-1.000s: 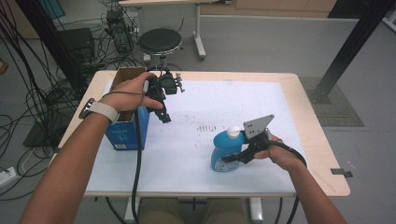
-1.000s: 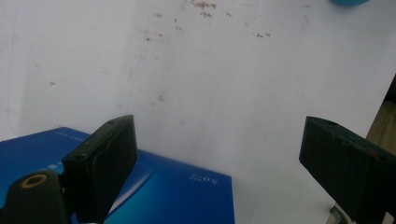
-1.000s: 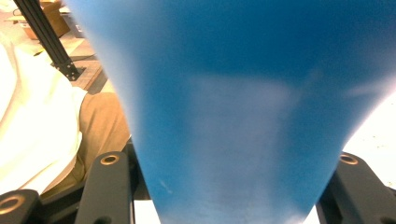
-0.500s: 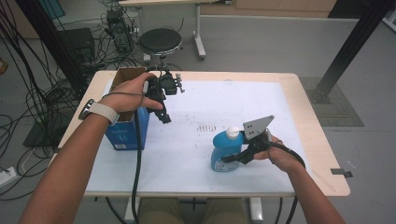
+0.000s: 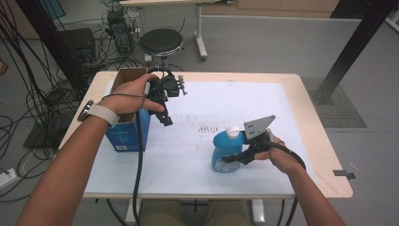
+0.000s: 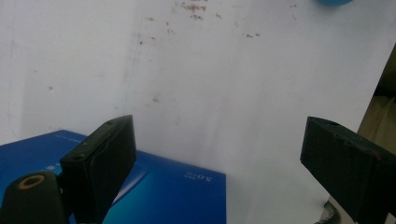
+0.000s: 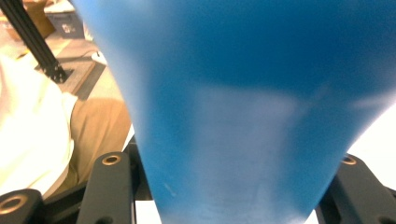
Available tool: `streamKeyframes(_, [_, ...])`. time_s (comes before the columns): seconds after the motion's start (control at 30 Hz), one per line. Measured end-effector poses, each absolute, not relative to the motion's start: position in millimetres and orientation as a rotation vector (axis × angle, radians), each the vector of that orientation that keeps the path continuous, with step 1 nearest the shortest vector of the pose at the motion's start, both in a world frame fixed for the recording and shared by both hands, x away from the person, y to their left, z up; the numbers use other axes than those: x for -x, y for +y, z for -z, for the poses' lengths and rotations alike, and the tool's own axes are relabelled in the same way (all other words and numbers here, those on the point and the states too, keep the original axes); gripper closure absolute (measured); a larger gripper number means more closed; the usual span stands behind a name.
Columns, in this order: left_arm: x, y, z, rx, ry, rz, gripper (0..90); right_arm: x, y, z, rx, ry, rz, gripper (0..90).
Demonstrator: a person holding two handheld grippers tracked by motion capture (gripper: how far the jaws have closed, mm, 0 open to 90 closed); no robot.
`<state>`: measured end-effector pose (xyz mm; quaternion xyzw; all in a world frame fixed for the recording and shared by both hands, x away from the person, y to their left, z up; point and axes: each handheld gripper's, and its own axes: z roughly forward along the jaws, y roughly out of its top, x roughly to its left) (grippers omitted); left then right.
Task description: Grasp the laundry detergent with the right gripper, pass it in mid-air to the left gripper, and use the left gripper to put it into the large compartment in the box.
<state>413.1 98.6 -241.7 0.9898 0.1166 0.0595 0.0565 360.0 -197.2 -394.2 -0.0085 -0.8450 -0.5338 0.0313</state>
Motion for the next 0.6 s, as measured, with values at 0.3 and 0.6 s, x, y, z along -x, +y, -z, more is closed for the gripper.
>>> streamKeyframes(0.3, [-400.6,96.0,231.1,-3.015,0.332,-0.158,10.5,-358.9,-192.1,366.9,0.085,-2.618,1.658,43.4])
streamKeyframes(0.6, [-386.0,92.3,215.6,-3.03,0.296,-0.16,10.2,-355.8,-178.1,341.2,0.127,-2.684,1.621,43.4])
